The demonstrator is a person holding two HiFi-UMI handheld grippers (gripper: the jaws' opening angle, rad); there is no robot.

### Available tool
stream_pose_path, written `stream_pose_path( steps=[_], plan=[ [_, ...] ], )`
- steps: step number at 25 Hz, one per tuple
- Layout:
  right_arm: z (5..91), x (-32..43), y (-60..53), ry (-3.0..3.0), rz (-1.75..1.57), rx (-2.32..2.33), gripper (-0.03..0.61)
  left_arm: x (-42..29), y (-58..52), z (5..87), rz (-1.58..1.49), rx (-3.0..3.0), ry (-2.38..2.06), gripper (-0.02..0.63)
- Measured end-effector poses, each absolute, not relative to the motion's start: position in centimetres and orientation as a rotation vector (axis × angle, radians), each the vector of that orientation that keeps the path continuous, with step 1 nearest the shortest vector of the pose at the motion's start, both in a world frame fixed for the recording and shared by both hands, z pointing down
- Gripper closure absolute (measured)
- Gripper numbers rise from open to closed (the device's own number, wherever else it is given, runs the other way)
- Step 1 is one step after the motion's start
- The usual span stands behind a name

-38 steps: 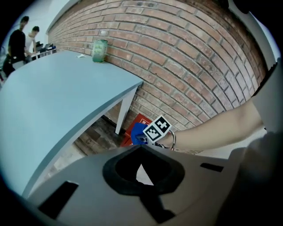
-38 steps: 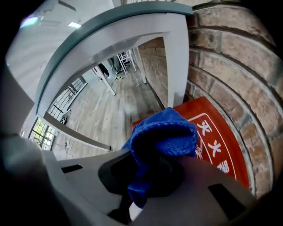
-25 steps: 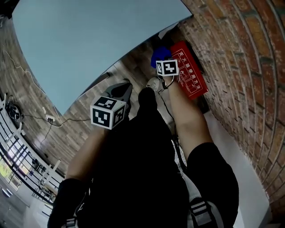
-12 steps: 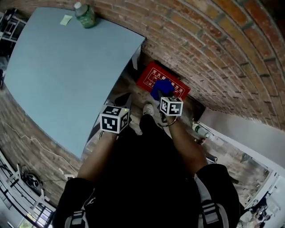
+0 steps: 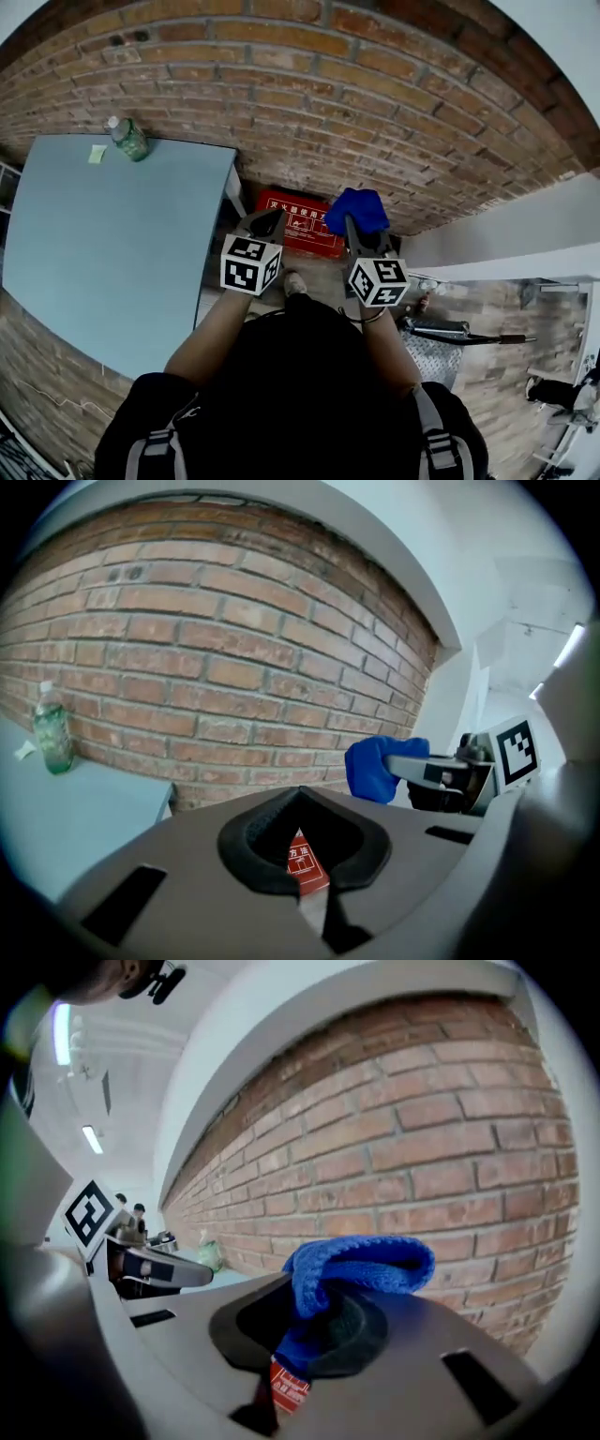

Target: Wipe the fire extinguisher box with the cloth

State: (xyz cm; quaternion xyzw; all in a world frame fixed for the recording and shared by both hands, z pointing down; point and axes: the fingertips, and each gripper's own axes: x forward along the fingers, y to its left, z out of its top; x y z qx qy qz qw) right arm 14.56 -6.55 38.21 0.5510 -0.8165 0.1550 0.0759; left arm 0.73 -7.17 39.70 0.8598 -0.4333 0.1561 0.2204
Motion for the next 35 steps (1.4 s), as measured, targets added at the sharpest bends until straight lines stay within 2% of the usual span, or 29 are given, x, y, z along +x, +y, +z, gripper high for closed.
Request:
stream_pose_path(
  steps=[5,8,35],
  plan=[
    [31.5,15.7,-5.9,-2.394,0.233,1.822,0.532,3.3,-7.6,35.8,0.409,2.508,-1.144,0.617],
    [30.3,15.2,-5.7,-2.428,0.233,1.811,0.532,3.7,-7.5,34.4,0.395,2.544,-1.139,0.617],
    [31.3,6.1,-7.4,-2.562,0.291,1.566,0.532,-4.7,-6.6,34.9,0.354,2.386,-1.267,0.617]
  ],
)
